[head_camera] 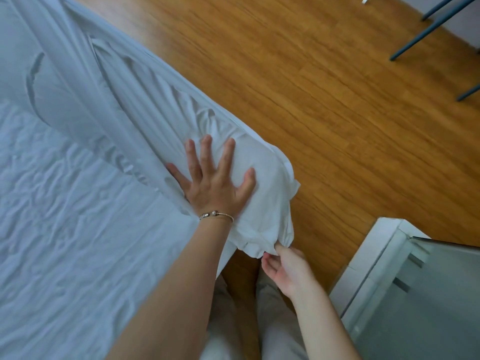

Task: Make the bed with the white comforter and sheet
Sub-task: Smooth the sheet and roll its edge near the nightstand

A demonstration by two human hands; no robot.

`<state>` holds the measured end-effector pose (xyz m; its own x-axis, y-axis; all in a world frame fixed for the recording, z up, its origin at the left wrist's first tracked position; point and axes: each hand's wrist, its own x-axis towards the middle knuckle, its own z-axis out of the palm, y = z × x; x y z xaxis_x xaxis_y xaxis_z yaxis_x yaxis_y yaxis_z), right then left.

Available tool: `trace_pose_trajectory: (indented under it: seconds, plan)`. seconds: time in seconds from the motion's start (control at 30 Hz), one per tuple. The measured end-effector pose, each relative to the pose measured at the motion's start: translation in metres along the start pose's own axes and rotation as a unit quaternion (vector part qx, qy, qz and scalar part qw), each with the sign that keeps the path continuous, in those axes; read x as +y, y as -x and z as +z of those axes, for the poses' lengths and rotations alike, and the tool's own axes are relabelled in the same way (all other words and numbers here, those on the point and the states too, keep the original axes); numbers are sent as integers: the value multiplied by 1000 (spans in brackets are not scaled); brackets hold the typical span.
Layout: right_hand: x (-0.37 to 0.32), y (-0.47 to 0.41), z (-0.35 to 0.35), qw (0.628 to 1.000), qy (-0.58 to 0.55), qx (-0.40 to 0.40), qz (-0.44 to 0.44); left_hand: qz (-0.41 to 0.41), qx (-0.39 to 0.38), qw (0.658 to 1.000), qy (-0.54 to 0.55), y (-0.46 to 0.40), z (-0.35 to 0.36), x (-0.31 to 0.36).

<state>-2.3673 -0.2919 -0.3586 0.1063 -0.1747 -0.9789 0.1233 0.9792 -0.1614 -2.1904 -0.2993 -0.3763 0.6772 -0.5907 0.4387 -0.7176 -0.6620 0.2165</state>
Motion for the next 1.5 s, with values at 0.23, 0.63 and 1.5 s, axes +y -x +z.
trace_pose_trajectory:
  seconds: [0.23, 0.63, 1.5]
  plan:
    - [29, 30, -2, 954, -260, -147, -13, -19, -52, 998, 8, 0, -11, 0]
    - [57, -57, 35, 990, -79, 94, -73, 30, -60, 998, 2, 11, -16, -18]
    - [24, -84, 24, 967, -30, 194, -162, 53, -45, 998, 8, 10, -16, -25]
